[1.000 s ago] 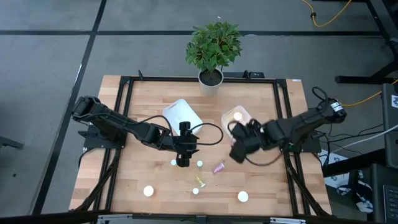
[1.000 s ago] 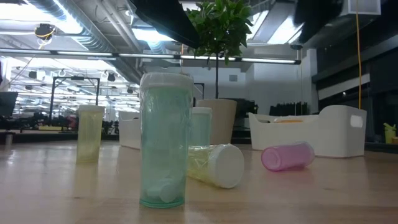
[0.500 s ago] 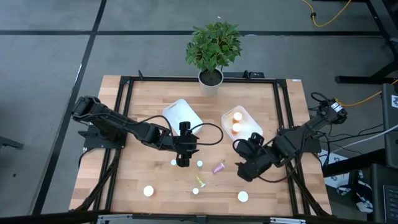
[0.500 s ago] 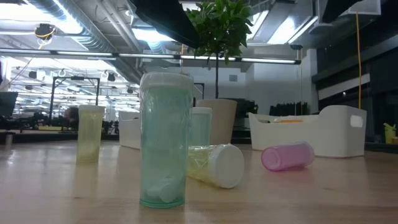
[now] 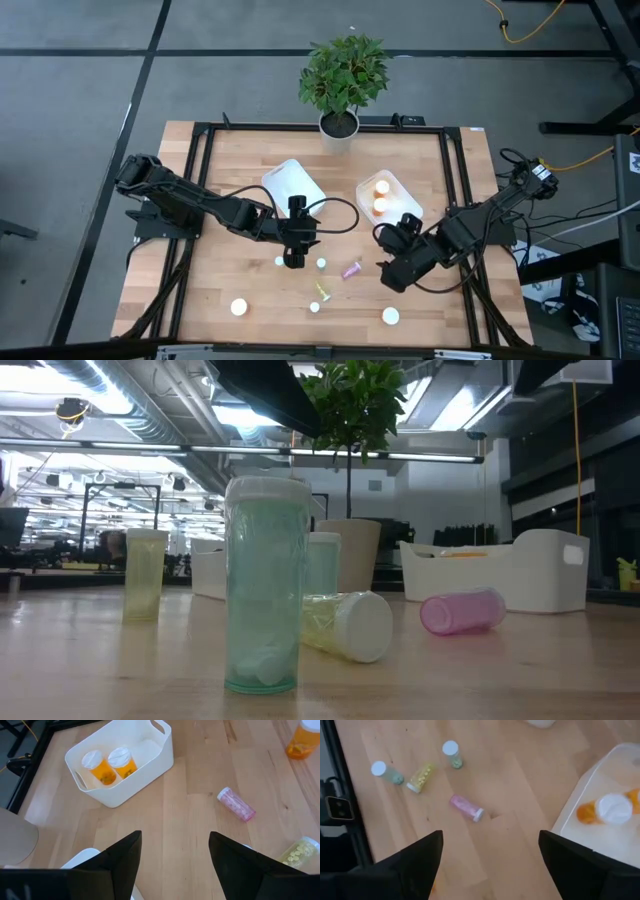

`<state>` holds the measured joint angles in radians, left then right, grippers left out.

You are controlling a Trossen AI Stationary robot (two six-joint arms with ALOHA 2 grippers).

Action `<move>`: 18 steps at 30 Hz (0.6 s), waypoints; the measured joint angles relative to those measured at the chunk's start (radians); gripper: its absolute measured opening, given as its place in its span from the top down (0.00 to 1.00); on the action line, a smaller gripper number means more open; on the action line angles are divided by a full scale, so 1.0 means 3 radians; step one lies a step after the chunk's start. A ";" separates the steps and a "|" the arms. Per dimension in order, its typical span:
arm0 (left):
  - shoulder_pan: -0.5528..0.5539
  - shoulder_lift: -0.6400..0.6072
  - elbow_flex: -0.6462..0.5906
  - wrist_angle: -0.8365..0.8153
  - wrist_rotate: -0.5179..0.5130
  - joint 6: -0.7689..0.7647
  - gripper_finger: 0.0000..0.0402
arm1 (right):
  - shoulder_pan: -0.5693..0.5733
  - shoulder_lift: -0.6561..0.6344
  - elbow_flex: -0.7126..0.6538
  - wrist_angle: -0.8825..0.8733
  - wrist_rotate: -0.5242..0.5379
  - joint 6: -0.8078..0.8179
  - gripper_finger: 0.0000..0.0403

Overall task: Pick and place medicine bottles into bin by pill shape (circle, oval)
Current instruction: Move the left orange pill bottle to the bottom center of the table

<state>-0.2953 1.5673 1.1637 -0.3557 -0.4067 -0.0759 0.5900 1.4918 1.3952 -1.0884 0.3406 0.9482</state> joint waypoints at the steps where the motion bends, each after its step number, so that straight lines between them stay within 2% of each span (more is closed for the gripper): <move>1: 0.0001 0.0000 0.0000 0.0000 0.0001 -0.0001 0.44 | 0.0000 0.0000 0.0000 0.0001 -0.0037 0.0065 0.18; 9: 0.0001 0.0000 0.0000 0.0000 0.0001 0.0001 0.44 | 0.0192 0.0000 -0.0004 0.0000 -0.0176 0.0622 0.18; 18: 0.0000 0.0000 0.0000 0.0003 0.0001 0.0000 0.44 | 0.0977 0.0009 -0.0280 0.0240 -0.0084 0.1517 0.18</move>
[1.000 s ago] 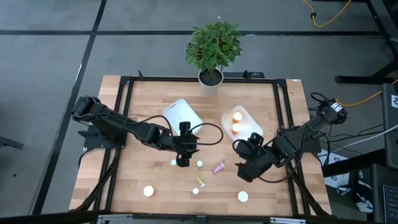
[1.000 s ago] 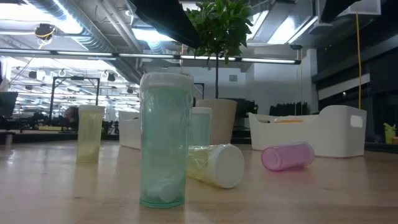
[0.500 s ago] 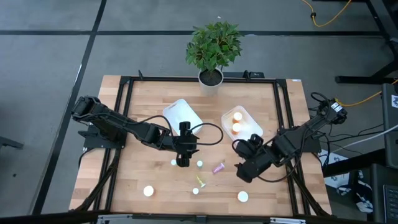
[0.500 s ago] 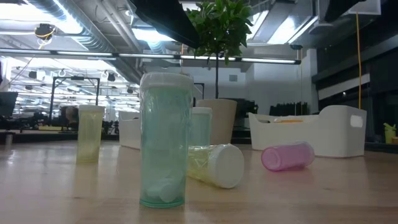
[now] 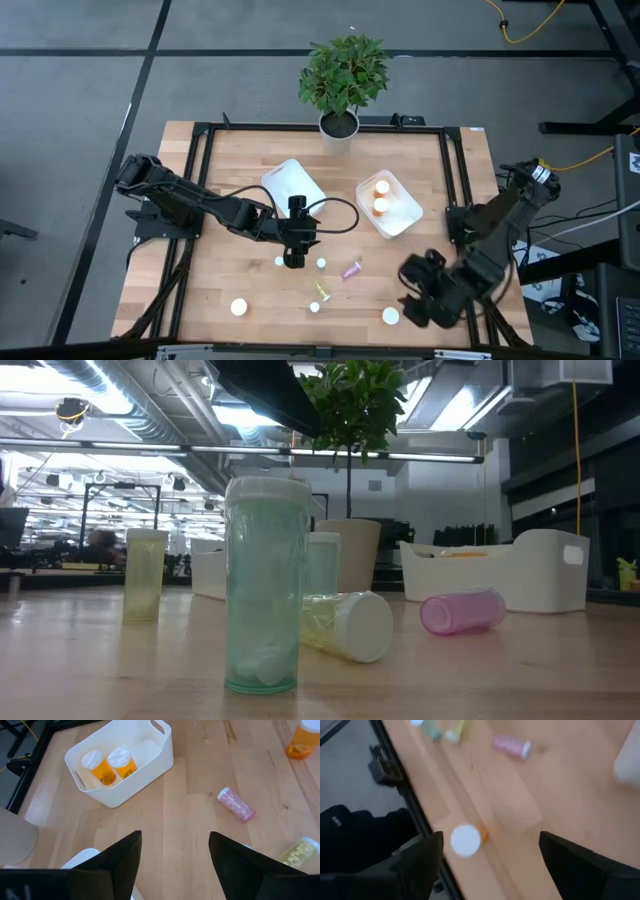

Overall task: Pick and place medicine bottles into bin by pill shape (circle, oval)
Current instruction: Move the left orange pill bottle to the bottom center of the table

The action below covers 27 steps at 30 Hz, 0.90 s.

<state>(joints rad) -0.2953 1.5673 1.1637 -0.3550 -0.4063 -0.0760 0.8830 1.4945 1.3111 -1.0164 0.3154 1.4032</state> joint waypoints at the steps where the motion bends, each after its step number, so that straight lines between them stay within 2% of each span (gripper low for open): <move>1: 0.0001 0.0000 0.0000 0.0001 0.0000 0.0000 0.44 | 0.0071 0.0002 -0.0063 0.0046 0.0002 0.0100 0.18; 3: 0.0001 0.0000 0.0000 0.0001 0.0001 0.0000 0.44 | 0.0190 0.0002 -0.0211 0.0187 0.0000 0.0297 0.18; 8: -0.0023 0.0000 0.0000 0.0002 0.0159 -0.0207 0.44 | 0.0336 0.0005 -0.0685 0.1032 -0.0215 0.0599 0.18; 13: -0.0075 0.0000 0.0000 0.0023 0.0281 -0.0426 0.44 | 0.0376 0.0005 -0.1093 0.1881 -0.0435 0.0636 0.18; 18: -0.0164 0.0000 0.0000 0.0020 0.0309 -0.0893 0.44 | 0.0376 0.0005 -0.1225 0.2002 -0.0427 0.0635 0.18; 24: -0.0292 0.0000 0.0000 -0.0129 0.0759 -0.1054 0.44 | 0.0375 0.0005 -0.1225 0.1988 -0.0420 0.0629 0.18; 27: -0.0385 -0.0003 0.0003 -0.0426 0.1164 -0.1301 0.44 | 0.0375 0.0005 -0.1225 0.1981 -0.0419 0.0627 0.18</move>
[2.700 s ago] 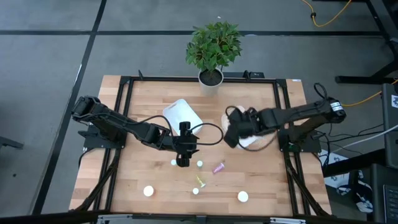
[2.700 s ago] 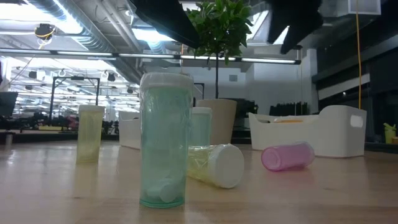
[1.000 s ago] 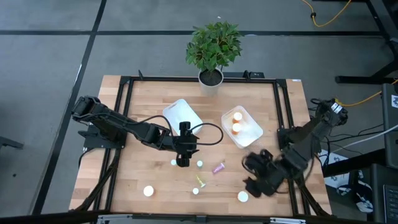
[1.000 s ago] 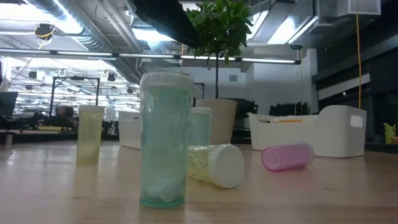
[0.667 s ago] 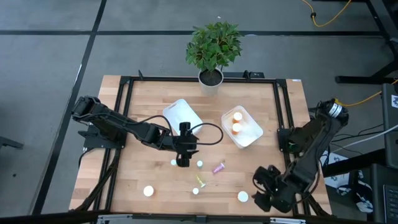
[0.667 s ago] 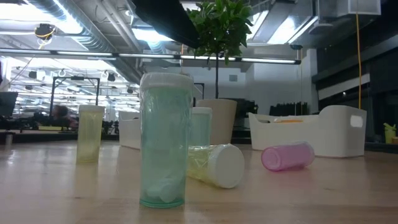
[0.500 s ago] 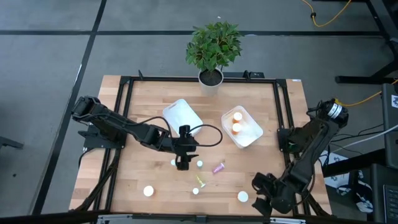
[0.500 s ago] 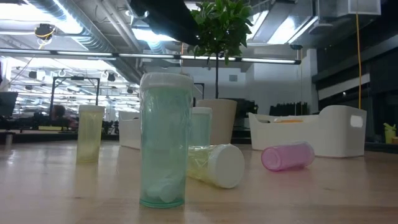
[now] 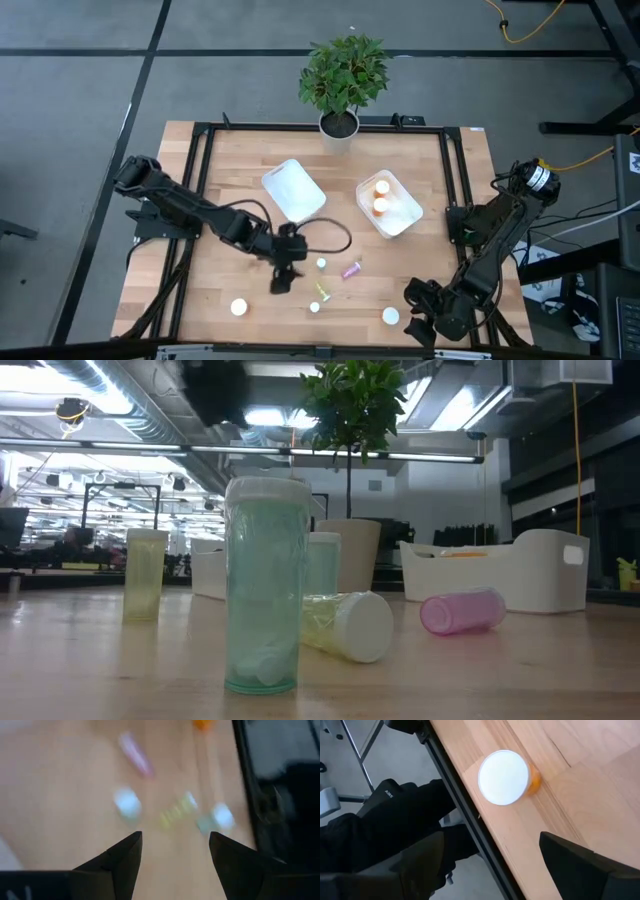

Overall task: Pick and place medicine bottles into bin by pill shape (circle, oval)
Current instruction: Move the left orange pill bottle to the bottom center of the table

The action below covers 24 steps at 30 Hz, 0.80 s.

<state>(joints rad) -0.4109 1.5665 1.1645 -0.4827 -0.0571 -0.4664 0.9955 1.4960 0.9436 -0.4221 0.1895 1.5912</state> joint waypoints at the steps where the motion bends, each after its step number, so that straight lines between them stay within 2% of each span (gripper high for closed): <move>1: -0.0040 0.0000 0.0000 -0.0104 0.0098 -0.0200 0.44 | 0.0000 0.0000 0.0000 -0.0005 0.0001 -0.0002 0.18; 5: -0.0167 -0.0004 -0.0001 -0.0498 0.0604 -0.0999 0.44 | 0.0000 0.0000 0.0000 -0.0019 0.0002 -0.0006 0.18; 8: -0.0309 -0.0073 -0.0001 -0.0623 0.0746 -0.1297 0.44 | 0.0000 0.0000 0.0000 -0.0040 0.0004 -0.0007 0.18; 15: -0.0851 -0.0350 -0.0001 -0.0720 0.0562 -0.2065 0.44 | -0.0001 0.0000 0.0000 -0.0015 0.0135 -0.0008 0.18; 21: -0.1614 -0.0356 -0.0001 -0.0755 0.0651 -0.3352 0.44 | -0.0001 0.0000 0.0000 -0.0023 0.0136 -0.0008 0.18; 24: -0.1947 -0.0303 -0.0001 -0.0761 0.0430 -0.3835 0.44 | -0.0001 0.0000 0.0000 -0.0027 0.0175 -0.0023 0.18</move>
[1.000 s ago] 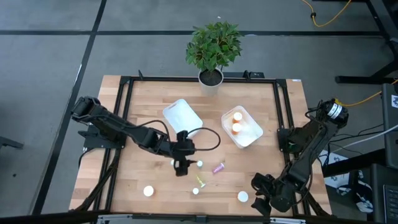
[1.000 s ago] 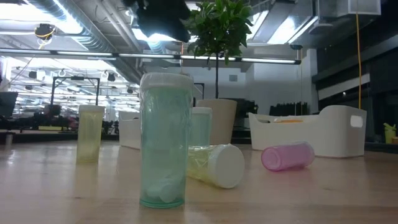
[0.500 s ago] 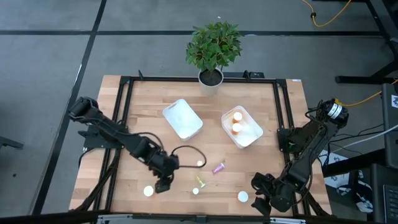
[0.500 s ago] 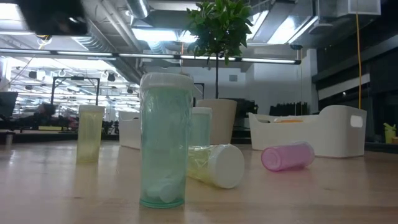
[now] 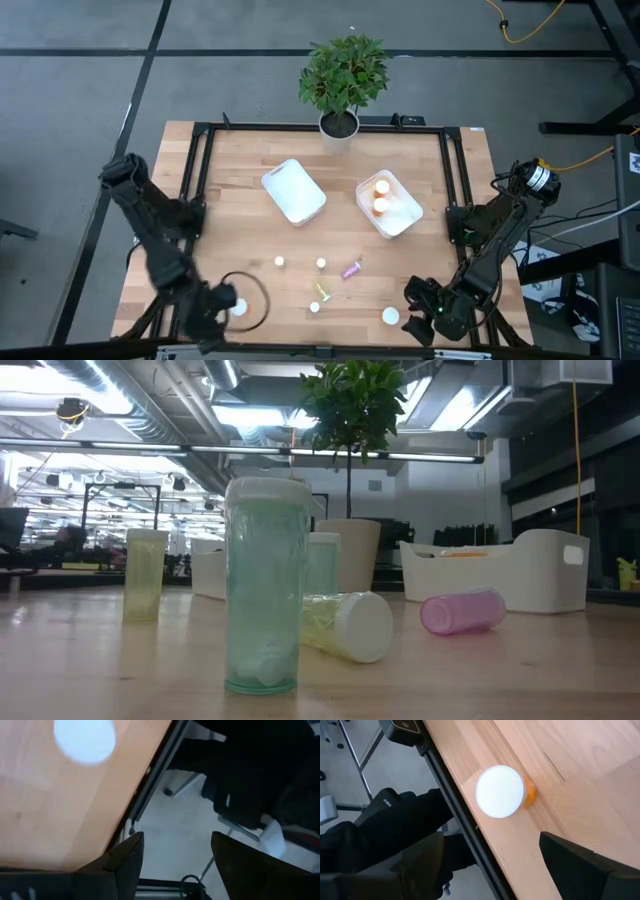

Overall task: Pick and place medicine bottles into bin by pill shape (circle, oval)
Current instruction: Move the left orange pill bottle to the bottom center of the table

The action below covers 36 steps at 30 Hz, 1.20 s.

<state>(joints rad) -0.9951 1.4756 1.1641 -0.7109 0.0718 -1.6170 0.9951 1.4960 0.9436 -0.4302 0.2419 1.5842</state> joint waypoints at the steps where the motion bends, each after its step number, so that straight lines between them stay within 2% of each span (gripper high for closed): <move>1: -0.0095 0.0018 0.0000 0.0004 -0.0107 -0.0098 0.44 | 0.0000 0.0000 0.0000 -0.0001 0.0002 -0.0002 0.18; 6: -0.0383 0.0143 0.0000 0.0015 -0.0484 -0.0366 0.44 | 0.0000 0.0000 0.0000 -0.0002 0.0000 -0.0011 0.18; 13: -0.0480 0.0342 0.0000 0.0009 -0.0563 -0.0426 0.44 | 0.0000 0.0000 0.0000 -0.0003 0.0000 -0.0012 0.18; 16: -0.0473 0.0441 0.0000 0.0004 -0.0754 -0.0424 0.44 | 0.0000 0.0000 0.0000 -0.0001 -0.0001 -0.0061 0.18; 19: -0.0471 0.0593 0.0000 0.0006 -0.0980 -0.0206 0.44 | 0.0000 0.0000 0.0000 -0.0002 0.0000 -0.0116 0.18; 22: -0.0464 0.0795 0.0000 0.0004 -0.0986 0.0159 0.44 | 0.0000 0.0000 0.0000 -0.0001 0.0002 -0.0240 0.18; 27: -0.0434 0.1126 -0.0003 0.0008 -0.0984 0.0276 0.45 | -0.0010 -0.0019 0.0000 -0.0004 -0.0002 -0.0259 0.18; 30: -0.0406 0.1239 -0.0004 0.0011 -0.1020 0.0279 0.48 | -0.0011 -0.0020 0.0000 0.0000 -0.0027 -0.0256 0.18; 36: -0.0418 0.1260 -0.0004 -0.0051 -0.1419 0.0287 0.61 | -0.0011 -0.0020 0.0000 0.0036 -0.0029 -0.0251 0.18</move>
<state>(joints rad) -1.1206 1.8537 1.1629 -0.7263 -0.3538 -1.5308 0.9916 1.4899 0.9436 -0.4193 0.2333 1.5089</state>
